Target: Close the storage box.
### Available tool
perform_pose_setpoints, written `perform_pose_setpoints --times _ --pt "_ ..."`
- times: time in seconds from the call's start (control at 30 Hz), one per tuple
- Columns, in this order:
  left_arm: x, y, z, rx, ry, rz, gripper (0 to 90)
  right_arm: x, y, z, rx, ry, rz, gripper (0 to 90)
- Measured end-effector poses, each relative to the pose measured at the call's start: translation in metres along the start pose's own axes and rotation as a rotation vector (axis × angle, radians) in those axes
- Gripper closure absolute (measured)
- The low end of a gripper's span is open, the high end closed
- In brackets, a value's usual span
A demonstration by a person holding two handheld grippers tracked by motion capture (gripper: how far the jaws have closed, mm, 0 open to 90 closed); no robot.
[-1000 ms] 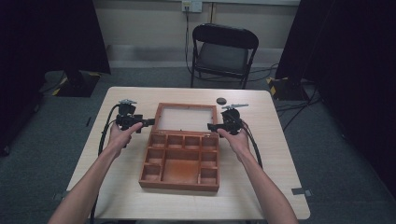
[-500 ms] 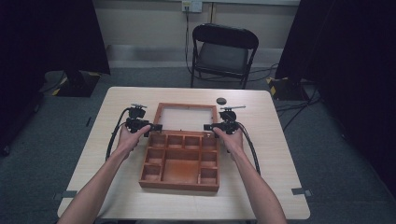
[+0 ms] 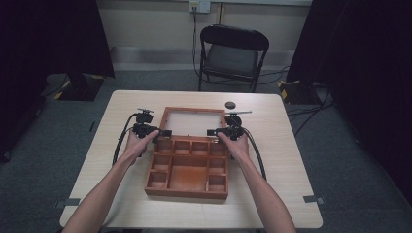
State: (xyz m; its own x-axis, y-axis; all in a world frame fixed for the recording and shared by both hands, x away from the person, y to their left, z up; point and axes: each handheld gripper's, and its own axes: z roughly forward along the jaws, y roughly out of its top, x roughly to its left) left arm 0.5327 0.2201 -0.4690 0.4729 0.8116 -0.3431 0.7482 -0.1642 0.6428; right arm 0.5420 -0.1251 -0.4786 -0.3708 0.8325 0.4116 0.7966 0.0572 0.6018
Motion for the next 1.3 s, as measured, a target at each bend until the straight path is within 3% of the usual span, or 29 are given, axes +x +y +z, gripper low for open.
perform_pose_setpoints --times 0.1,0.3,0.47,0.5,0.57,0.7,0.8,1.07,1.3 --pt "0.0024 -0.0001 0.0017 0.004 -0.008 -0.021 9.3 -0.0016 0.0004 0.0019 0.005 0.016 0.014 9.5" --pt "0.0038 -0.0003 0.0022 0.008 -0.027 -0.028 10.3 -0.0050 0.0004 0.0048 0.036 0.075 0.048 10.5" --pt "0.0054 -0.0010 -0.0001 0.004 -0.084 -0.018 21.3 -0.0039 0.0010 0.0044 0.038 0.066 0.041 10.5" --pt "0.0044 -0.0011 0.0000 -0.002 -0.080 -0.017 21.9 -0.0038 0.0009 0.0041 0.038 0.068 0.043 10.6" --pt "0.0034 -0.0003 -0.0003 0.000 -0.068 -0.006 22.0 -0.0037 0.0009 0.0039 0.038 0.064 0.041 10.6" --pt "0.0061 -0.0007 0.0002 0.008 -0.089 -0.031 22.1 -0.0039 0.0005 0.0036 0.035 0.064 0.038 10.8" --pt "0.0072 -0.0007 0.0007 0.006 -0.092 -0.028 21.7 -0.0042 0.0002 0.0036 0.030 0.065 0.036 10.9" --pt "0.0094 -0.0013 0.0018 0.016 -0.132 -0.070 23.7 -0.0037 0.0000 0.0029 0.019 0.062 0.022 10.9" --pt "0.0040 0.0027 -0.0011 0.007 -0.103 -0.019 26.1 0.0028 0.0033 -0.0033 -0.008 0.026 -0.035 13.8"
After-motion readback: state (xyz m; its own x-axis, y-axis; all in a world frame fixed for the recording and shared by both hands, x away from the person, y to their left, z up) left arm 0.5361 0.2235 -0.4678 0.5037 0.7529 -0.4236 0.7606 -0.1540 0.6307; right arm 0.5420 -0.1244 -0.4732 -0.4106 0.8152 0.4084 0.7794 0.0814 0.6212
